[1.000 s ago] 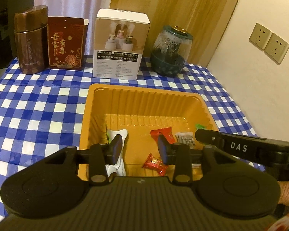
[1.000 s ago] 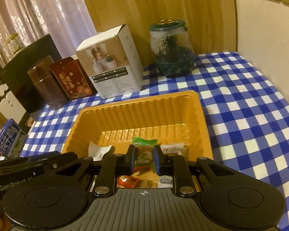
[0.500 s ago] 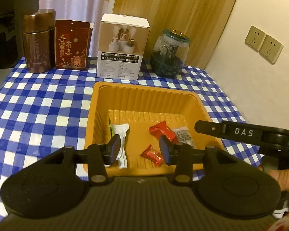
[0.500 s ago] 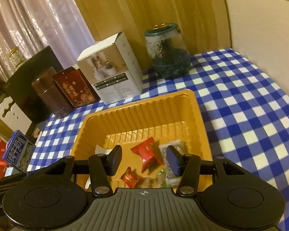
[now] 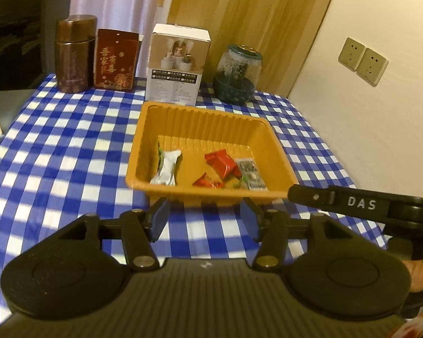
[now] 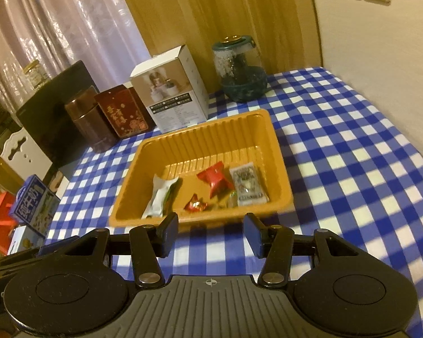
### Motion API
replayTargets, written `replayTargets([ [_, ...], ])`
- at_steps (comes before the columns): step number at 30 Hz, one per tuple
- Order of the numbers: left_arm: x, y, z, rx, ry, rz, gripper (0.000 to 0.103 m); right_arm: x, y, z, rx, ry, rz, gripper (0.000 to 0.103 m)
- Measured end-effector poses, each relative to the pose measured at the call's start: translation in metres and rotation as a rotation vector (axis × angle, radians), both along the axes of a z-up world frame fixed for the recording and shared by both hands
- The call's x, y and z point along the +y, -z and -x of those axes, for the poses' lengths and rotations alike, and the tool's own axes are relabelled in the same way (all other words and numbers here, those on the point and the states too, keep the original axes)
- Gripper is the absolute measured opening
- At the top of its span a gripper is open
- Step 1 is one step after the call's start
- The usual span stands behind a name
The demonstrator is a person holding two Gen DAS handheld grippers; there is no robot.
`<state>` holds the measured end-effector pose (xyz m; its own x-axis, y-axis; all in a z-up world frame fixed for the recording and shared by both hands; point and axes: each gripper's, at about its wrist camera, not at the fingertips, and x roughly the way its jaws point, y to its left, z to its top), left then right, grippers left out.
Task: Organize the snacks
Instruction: 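Withdraw both open tools from the tray back over the remaining snacks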
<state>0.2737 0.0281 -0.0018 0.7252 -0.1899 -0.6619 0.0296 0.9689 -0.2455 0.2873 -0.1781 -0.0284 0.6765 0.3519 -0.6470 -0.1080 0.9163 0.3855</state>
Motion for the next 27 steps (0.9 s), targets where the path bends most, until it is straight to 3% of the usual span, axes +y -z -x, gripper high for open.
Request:
replayTargets([
  [5,0.004,-0.001,0.037,0.01,-0.021,0.013,0.058,-0.004,-0.007,0.042,-0.002,0.034,-0.001,0.066],
  [14,0.012,-0.002,0.099,0.03,-0.049,-0.034,0.06,-0.004,-0.017,0.11,-0.025,0.02,0.045,0.07],
  [27,0.012,-0.006,0.155,0.026,-0.038,-0.044,0.069,-0.013,-0.009,0.173,-0.028,0.014,0.13,0.072],
])
